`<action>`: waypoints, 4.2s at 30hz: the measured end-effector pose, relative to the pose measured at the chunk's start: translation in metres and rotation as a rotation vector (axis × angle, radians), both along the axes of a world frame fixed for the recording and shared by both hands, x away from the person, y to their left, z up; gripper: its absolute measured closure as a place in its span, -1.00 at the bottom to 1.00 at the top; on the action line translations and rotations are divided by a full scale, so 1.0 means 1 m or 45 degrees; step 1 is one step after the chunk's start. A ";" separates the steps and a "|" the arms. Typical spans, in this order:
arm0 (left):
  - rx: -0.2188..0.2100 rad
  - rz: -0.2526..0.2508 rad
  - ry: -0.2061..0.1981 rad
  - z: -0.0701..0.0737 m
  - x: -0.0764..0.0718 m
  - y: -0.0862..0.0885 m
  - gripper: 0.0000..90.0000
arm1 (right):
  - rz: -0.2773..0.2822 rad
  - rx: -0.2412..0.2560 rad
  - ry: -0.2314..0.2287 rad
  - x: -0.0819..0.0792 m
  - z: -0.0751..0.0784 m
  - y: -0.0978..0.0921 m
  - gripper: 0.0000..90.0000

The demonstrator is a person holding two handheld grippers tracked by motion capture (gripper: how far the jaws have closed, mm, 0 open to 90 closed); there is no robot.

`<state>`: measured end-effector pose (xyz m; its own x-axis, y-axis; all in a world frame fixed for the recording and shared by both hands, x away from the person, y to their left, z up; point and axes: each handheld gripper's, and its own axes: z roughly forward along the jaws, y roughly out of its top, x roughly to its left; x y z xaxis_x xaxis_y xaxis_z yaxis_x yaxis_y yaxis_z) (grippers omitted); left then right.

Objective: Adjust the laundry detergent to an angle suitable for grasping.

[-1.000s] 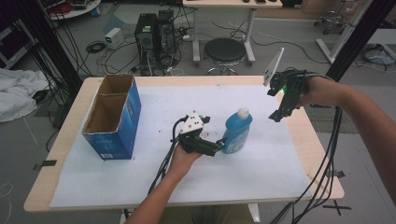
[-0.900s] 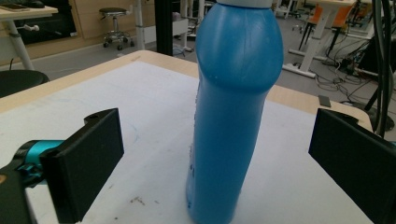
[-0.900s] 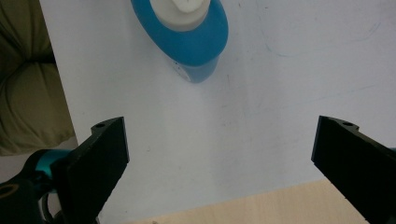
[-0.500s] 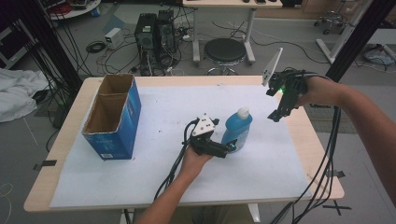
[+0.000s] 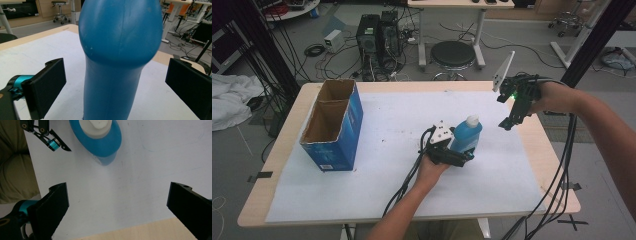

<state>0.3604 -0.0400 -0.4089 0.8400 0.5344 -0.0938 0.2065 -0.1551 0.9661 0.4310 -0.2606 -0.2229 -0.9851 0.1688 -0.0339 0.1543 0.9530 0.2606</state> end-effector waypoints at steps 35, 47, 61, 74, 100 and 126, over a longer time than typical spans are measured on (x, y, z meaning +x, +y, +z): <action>0.015 0.025 0.014 -0.009 0.011 -0.008 -0.80 | 0.001 0.007 -0.004 0.000 0.002 -0.002 -0.93; 0.000 0.027 0.008 -0.010 0.012 -0.008 -0.59 | 0.000 0.010 -0.006 -0.001 0.002 -0.002 -0.93; 0.016 0.038 -0.034 -0.009 0.010 -0.011 -0.37 | -0.004 0.012 -0.005 -0.001 0.002 -0.002 -0.93; 0.040 0.020 -0.083 -0.007 0.005 -0.013 -0.06 | -0.004 0.010 -0.005 -0.001 0.002 -0.002 -0.93; 0.053 -0.155 -0.147 0.034 0.016 0.034 0.00 | -0.010 0.021 -0.022 -0.007 0.006 -0.003 -0.93; 0.103 -0.586 -0.123 0.030 0.041 0.072 0.00 | 0.001 0.020 -0.011 -0.008 0.006 0.001 -0.93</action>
